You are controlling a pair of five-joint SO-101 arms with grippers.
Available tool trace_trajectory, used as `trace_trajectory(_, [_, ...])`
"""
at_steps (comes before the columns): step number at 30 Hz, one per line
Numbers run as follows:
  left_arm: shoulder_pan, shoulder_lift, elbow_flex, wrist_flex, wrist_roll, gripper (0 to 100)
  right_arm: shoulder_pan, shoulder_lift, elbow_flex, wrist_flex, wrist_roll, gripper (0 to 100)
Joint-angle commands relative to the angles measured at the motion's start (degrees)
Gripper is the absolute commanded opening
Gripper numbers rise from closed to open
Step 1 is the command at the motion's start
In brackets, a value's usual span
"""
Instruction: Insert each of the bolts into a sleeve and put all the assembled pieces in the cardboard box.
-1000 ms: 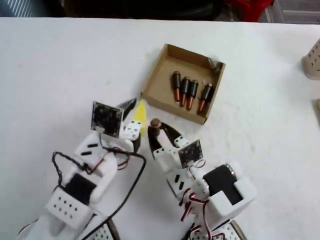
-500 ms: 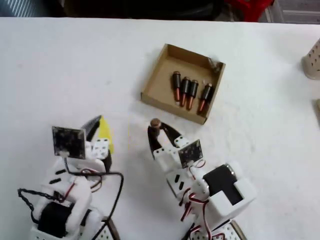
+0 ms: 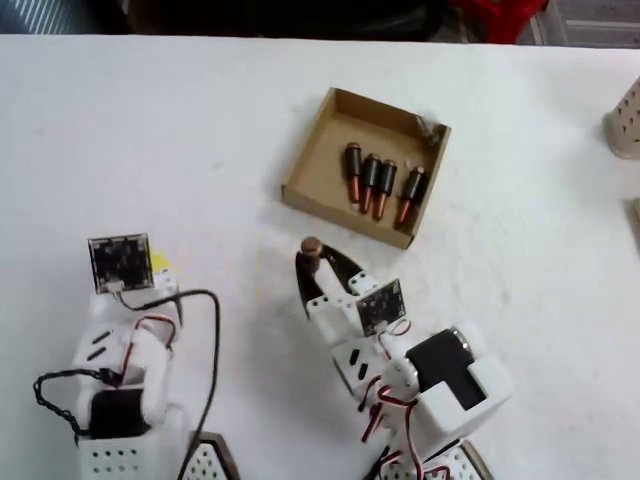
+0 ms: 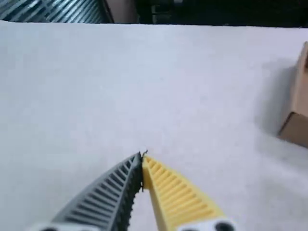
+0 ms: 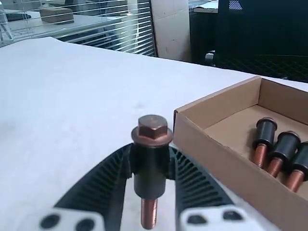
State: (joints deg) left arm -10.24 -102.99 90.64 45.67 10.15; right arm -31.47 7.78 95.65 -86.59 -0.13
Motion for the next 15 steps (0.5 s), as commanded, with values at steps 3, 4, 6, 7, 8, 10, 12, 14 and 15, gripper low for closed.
trace_trajectory(3, [-7.87,-0.13,6.42,-4.48,-5.27,2,0.48,-0.31,-0.09,-1.54,-0.35,1.6])
trace_trajectory(4, [-7.96,-0.40,6.42,-2.46,-5.36,2,0.57,-0.31,-0.09,-1.54,-0.26,1.6])
trace_trajectory(6, [-7.87,-0.92,6.42,0.53,-5.36,2,0.57,-0.31,-0.09,-1.54,-0.26,1.6])
trace_trajectory(7, [-7.78,-1.10,6.42,1.67,-5.36,2,0.57,-0.31,-0.09,-1.54,-0.26,1.6])
trace_trajectory(8, [-7.78,-1.10,6.42,2.81,-5.36,3,0.66,-0.31,-0.09,-1.54,-0.18,1.6])
trace_trajectory(10, [-7.08,-1.10,6.42,5.89,-5.36,3,1.01,-0.75,-0.09,-1.54,0.00,1.6])
trace_trajectory(12, [-5.58,-1.10,6.42,10.20,-5.36,3,2.42,-0.84,0.00,-1.89,0.00,1.6])
trace_trajectory(14, [-4.00,-1.10,6.42,13.71,-5.36,3,3.12,-0.84,0.00,-1.89,0.00,1.6])
trace_trajectory(15, [-3.30,-1.10,6.42,14.77,-5.36,3,3.21,-0.84,0.00,-1.98,0.00,1.6])
